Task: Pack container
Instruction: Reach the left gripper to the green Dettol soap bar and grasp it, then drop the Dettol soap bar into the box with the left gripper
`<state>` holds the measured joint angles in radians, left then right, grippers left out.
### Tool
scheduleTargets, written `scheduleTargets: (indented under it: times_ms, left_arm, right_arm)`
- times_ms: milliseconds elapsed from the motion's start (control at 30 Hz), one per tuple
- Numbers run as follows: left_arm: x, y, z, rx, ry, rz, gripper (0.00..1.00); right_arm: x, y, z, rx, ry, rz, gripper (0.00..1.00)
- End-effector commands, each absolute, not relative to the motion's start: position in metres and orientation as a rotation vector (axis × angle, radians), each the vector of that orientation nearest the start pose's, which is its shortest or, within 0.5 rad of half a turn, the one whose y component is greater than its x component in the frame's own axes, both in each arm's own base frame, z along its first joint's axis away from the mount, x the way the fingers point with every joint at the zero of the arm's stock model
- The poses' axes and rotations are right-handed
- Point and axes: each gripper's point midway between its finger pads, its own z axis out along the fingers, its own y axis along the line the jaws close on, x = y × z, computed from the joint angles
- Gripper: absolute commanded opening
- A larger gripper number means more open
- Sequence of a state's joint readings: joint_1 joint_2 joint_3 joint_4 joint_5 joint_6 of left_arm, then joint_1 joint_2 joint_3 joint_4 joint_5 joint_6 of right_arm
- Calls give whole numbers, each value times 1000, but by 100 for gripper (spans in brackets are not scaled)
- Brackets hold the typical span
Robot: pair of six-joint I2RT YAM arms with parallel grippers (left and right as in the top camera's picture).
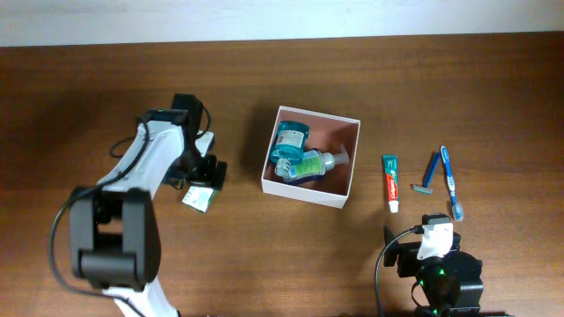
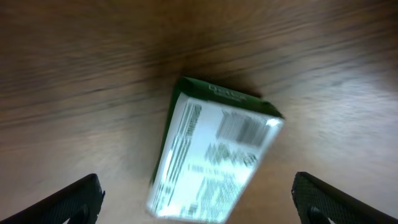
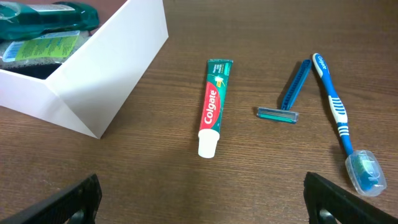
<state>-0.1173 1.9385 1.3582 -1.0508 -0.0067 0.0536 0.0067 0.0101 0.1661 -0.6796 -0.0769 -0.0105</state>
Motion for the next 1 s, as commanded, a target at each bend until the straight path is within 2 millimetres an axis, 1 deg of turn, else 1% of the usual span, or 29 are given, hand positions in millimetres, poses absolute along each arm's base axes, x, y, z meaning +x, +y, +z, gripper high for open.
scheduleTargets:
  times_ms: [0, 133, 200, 233, 267, 333, 433, 500, 567, 600, 700, 767, 800, 833, 867, 933, 967]
  left_arm:
    - [330, -39, 6, 322, 3253, -10, 96]
    - [328, -38, -7, 326, 3286, -7, 89]
    - [329, -39, -8, 326, 3282, -8, 80]
    - [329, -39, -8, 325, 3281, -8, 65]
    - [328, -39, -8, 325, 3283, -9, 57]
    - [327, -38, -7, 326, 3290, -8, 48]
    - [325, -38, -1, 327, 3306, -8, 41]
    - [328, -39, 10, 328, 3313, -8, 38]
    - [335, -40, 25, 328, 3307, -9, 33]
    - [340, -41, 36, 327, 3298, -14, 31]
    - [361, -51, 81, 332, 3241, -64, 27]
    - [371, -66, 110, 354, 3192, -123, 26]
    - [377, -78, 129, 378, 3151, -167, 26]
    - [383, -101, 155, 436, 3082, -231, 26]
    - [385, -116, 168, 481, 3041, -255, 26]
    - [385, -144, 183, 580, 2974, -262, 26]
    - [383, -157, 187, 624, 2949, -266, 27]
  right_arm:
    - [201, 14, 90, -62, 2091, 82, 99]
    - [201, 14, 90, -62, 2091, 82, 99]
    - [201, 14, 90, -62, 2091, 82, 99]
    - [201, 14, 90, -62, 2091, 82, 99]
    - [201, 14, 90, -62, 2091, 82, 99]
    - [201, 14, 90, -62, 2091, 82, 99]
    - [201, 14, 90, -62, 2091, 82, 99]
    - [201, 14, 90, -62, 2091, 82, 99]
    - [201, 14, 90, -62, 2091, 82, 99]
    - [201, 14, 90, -62, 2091, 82, 99]
    - [201, 14, 90, -62, 2091, 82, 99]
    - [201, 14, 90, -62, 2091, 82, 99]
    - [201, 14, 90, -62, 2091, 82, 99]
    - [201, 14, 90, -62, 2091, 82, 99]
    - [201, 14, 90, -62, 2091, 82, 99]
    - [201, 14, 90, -62, 2091, 82, 99]
    - [201, 14, 90, -62, 2091, 82, 99]
